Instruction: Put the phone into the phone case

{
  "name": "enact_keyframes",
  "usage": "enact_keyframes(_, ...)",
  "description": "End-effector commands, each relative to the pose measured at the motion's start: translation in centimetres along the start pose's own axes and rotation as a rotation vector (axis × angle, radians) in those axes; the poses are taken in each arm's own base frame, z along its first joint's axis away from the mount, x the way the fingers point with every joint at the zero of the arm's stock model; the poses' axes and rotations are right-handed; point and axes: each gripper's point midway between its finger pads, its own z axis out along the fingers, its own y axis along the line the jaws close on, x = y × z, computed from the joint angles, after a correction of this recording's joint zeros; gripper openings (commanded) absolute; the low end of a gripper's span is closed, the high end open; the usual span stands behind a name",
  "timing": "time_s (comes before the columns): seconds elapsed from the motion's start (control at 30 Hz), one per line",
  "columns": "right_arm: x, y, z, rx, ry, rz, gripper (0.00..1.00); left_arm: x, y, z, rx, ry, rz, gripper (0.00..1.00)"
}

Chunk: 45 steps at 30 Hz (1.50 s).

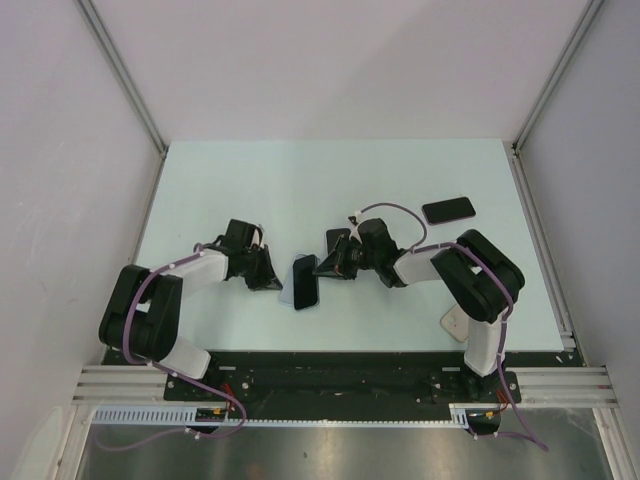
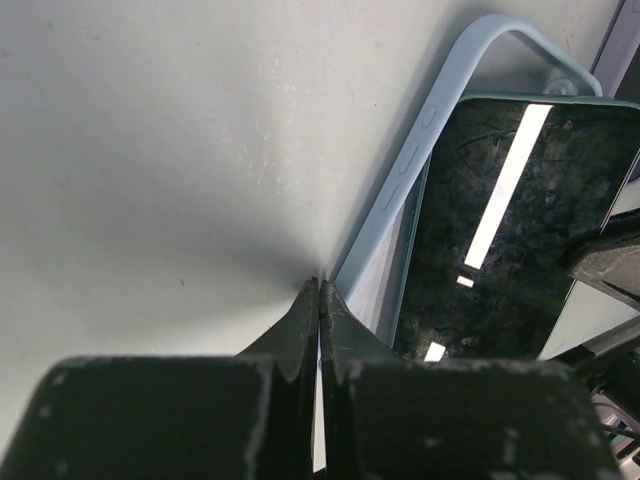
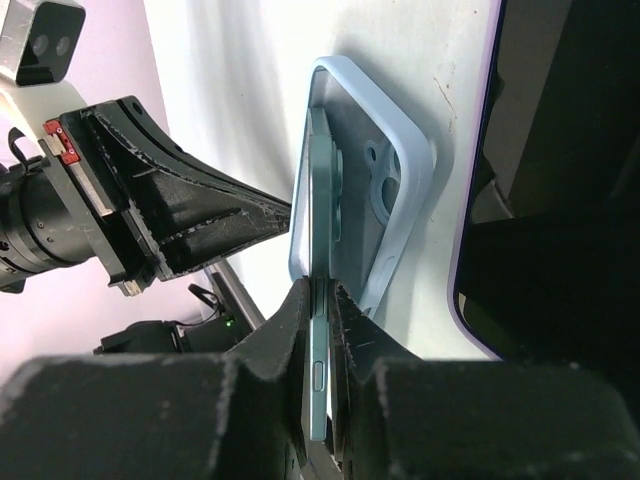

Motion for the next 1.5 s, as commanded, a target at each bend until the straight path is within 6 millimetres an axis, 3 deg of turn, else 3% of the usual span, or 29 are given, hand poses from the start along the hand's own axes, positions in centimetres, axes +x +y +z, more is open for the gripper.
enact_keyframes(0.0,-1.8,2.1,0.5,-0.063,-0.051,-0.033,0.00,0.9,-1.0,0.2,0.042,0.027,-0.005,0.00)
enact_keyframes(0.4,-2.7,2.7,-0.2,-0.085,-0.065,-0.010,0.00,2.4,-0.6,0.1,0.020,0.031,-0.009,0.00)
enact_keyframes(0.7,-2.7,0.6,0.8,-0.036,-0.074,-0.010,0.00,3.5,-1.5,0.1,0.039,0.041,0.000,0.00)
enact_keyframes(0.93,-1.2,0.5,1.7,-0.044,-0.038,-0.018,0.00,3.8,-2.2,-0.2,0.051,0.036,0.007,0.00)
enact_keyframes(1.2,1.9,0.0,2.7,-0.026,0.035,-0.043,0.00,4.0,-2.8,-0.9,0.087,0.010,0.012,0.00)
enact_keyframes(1.47,2.9,0.3,3.5,-0.037,0.044,-0.030,0.00,4.8,-2.7,-0.9,0.086,0.016,0.021,0.00)
